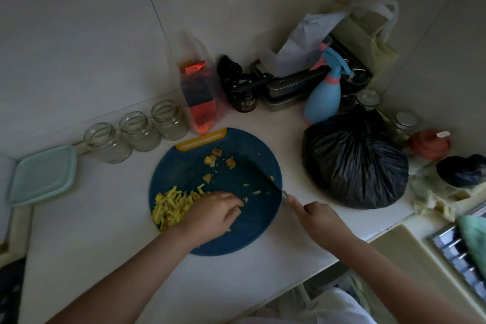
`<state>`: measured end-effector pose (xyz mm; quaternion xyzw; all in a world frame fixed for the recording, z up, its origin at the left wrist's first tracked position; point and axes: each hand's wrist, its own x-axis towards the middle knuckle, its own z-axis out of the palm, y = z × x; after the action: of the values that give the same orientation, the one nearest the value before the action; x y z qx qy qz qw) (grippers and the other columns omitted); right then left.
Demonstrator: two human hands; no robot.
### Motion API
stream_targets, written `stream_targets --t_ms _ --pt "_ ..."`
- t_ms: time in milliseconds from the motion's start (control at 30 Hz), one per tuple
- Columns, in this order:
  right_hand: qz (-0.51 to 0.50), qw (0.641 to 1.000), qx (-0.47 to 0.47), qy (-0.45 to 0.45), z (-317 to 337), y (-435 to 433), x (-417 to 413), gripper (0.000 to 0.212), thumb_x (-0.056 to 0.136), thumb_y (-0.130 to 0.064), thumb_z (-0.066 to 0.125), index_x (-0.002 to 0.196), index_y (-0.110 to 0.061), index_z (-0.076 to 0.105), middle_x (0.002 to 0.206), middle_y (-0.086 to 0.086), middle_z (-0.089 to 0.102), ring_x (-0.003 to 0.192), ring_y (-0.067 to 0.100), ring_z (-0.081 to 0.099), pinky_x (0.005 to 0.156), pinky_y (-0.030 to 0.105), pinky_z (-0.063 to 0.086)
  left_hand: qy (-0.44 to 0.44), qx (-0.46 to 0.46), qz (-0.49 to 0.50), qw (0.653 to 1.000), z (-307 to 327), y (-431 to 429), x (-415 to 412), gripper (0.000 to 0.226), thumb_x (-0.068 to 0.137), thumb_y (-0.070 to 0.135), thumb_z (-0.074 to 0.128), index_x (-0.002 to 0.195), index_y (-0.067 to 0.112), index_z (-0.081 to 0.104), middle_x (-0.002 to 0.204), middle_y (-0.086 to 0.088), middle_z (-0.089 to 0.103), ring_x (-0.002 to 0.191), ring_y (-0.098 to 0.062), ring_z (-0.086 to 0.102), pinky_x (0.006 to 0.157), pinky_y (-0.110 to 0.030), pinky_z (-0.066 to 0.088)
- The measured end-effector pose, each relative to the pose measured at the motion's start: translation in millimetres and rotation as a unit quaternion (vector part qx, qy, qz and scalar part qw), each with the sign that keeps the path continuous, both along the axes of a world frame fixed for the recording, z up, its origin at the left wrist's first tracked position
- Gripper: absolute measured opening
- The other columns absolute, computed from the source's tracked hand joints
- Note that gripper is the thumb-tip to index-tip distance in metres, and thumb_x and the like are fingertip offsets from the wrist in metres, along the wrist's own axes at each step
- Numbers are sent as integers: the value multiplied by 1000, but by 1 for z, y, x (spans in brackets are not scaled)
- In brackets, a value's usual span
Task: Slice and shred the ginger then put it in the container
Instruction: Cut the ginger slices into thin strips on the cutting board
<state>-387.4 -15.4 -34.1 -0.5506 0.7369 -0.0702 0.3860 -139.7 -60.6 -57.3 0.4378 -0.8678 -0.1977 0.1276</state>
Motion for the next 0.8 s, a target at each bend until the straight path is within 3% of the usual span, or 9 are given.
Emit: stream_targets --t_ms 133,267,400,500,533,600,700,800 --pt "43 999 -13 31 -9 13 9 69 89 -69 22 63 -13 51 66 4 54 66 18 54 68 31 43 27 6 81 996 15 -5 15 22 94 19 57 112 13 68 117 4 62 98 -11 62 83 -22 48" --pt "107 994 2 26 -9 27 27 67 87 -72 19 60 -17 48 61 -1 51 63 17 53 67 32 44 33 31 169 984 21 -11 36 21 93 15 58 112 15 67 111 0 65 85 -10 63 76 -26 50" --pt "142 990 10 9 -6 29 41 70 85 -74 18 57 -16 46 59 1 51 67 22 58 71 36 47 40 15 208 977 27 -15 45 24 92 8 57 112 14 67 106 -3 66 80 -7 58 71 -20 43" --pt "178 982 -18 60 4 25 40 67 90 -71 20 64 -16 49 60 -1 49 64 20 54 64 32 44 23 9 174 984 31 -9 41 40 92 2 51 128 17 59 125 -2 59 106 -14 56 90 -24 44" --pt "196 976 -36 91 9 23 39 66 92 -70 21 70 -16 52 60 -2 47 61 19 52 61 31 41 8 4 142 990 32 -5 38 48 91 2 52 135 20 53 137 -1 51 122 -17 48 103 -29 40" --pt "237 958 -66 146 20 18 38 64 94 -68 20 85 -18 58 61 -4 43 55 15 44 58 30 36 -45 -8 50 998 36 4 29 64 89 8 55 146 29 34 155 2 25 143 -20 19 117 -32 15" --pt "301 930 -94 191 37 10 41 64 96 -66 18 107 -19 60 62 -3 41 56 17 44 58 31 39 -150 3 -55 987 41 13 8 78 91 32 56 149 43 4 155 8 -21 142 -16 -26 113 -35 -13" --pt "318 917 -106 217 46 5 44 64 96 -65 19 104 -16 59 63 -2 41 63 21 49 60 31 41 -188 20 -65 980 38 13 -2 77 89 50 55 150 41 9 152 8 -30 138 -16 -35 110 -37 -19"
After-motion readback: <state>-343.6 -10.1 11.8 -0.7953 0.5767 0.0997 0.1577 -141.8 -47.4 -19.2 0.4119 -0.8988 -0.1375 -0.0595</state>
